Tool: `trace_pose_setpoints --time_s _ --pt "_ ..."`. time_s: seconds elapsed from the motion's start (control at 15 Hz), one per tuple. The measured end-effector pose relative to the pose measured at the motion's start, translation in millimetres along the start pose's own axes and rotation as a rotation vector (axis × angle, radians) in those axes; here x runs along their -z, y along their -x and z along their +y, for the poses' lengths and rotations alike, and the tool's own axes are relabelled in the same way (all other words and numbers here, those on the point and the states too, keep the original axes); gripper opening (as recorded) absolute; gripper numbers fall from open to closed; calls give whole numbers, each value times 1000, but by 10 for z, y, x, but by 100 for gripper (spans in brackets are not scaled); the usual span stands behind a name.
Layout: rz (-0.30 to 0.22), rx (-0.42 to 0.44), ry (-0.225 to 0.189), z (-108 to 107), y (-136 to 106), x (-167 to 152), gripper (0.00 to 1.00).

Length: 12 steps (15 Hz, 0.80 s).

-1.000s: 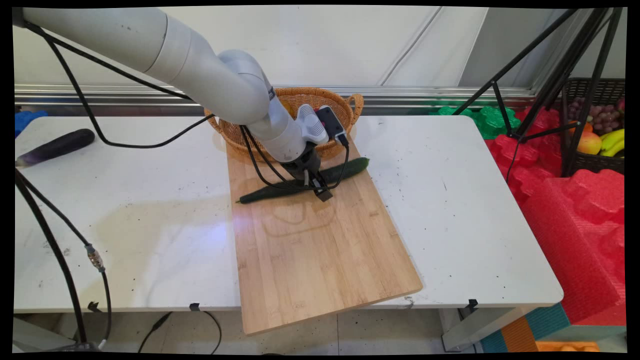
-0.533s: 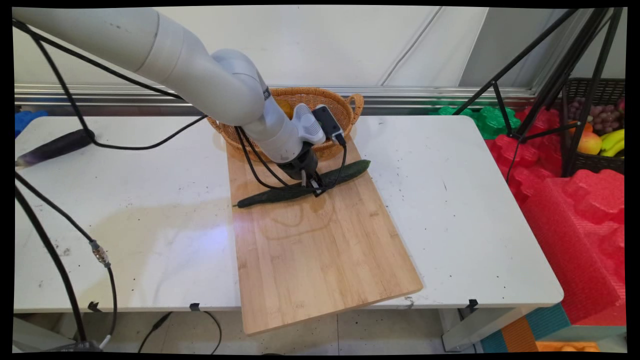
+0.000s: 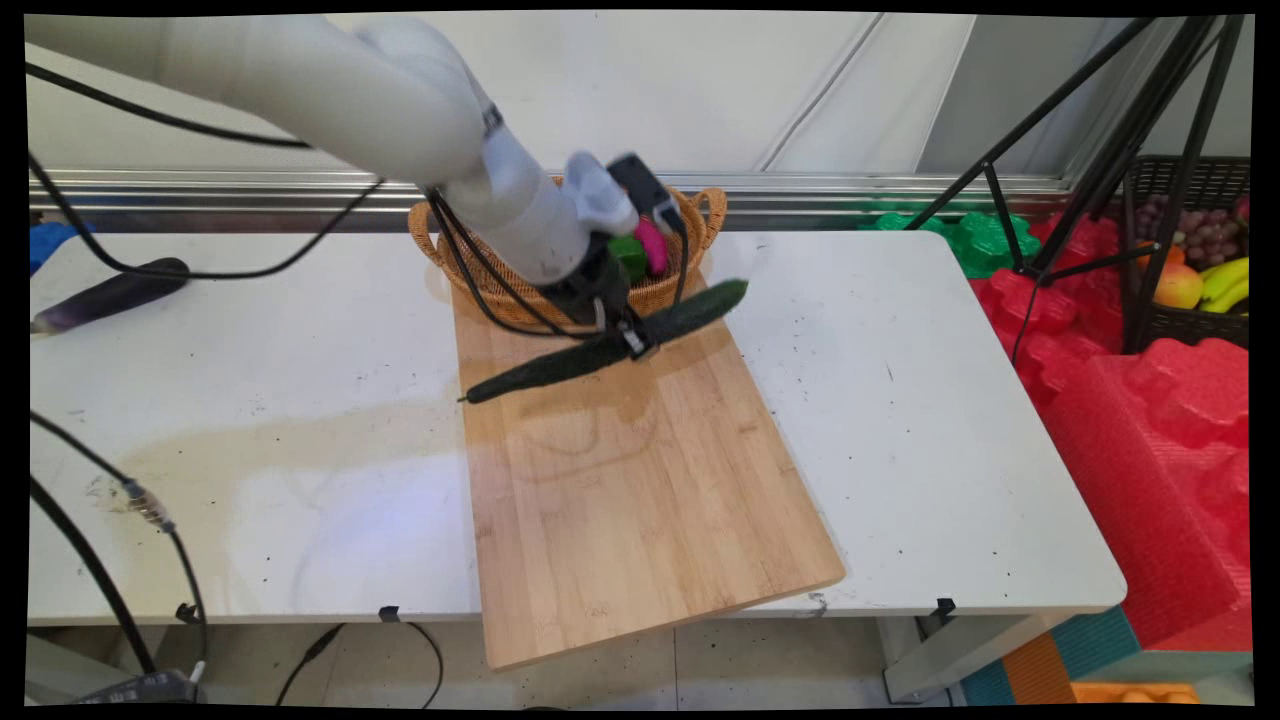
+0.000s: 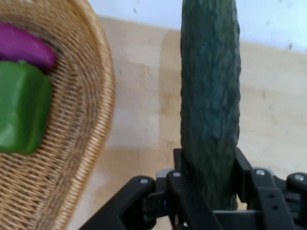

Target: Place the picked object in the vegetable basket

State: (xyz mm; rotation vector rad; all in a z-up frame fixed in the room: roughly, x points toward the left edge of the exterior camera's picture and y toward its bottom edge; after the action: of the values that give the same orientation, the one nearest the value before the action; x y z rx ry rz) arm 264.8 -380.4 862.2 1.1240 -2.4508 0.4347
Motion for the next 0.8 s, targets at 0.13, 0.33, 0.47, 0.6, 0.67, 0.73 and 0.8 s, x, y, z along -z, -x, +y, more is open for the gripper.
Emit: trace_pose_setpoints --time_s 0.13,0.33,0.47,0.6,0.67,0.73,0.8 --pt "22 21 5 -62 -56 152 0" --pt "57 56 9 -190 -157 358 0" --pt "81 81 4 -317 -227 482 0" --pt "95 100 -8 -442 -264 559 0" --pt "103 112 -19 -534 -283 599 0" --pt "107 120 -28 -599 -292 620 0" --pt "112 133 -43 -702 -303 638 0"
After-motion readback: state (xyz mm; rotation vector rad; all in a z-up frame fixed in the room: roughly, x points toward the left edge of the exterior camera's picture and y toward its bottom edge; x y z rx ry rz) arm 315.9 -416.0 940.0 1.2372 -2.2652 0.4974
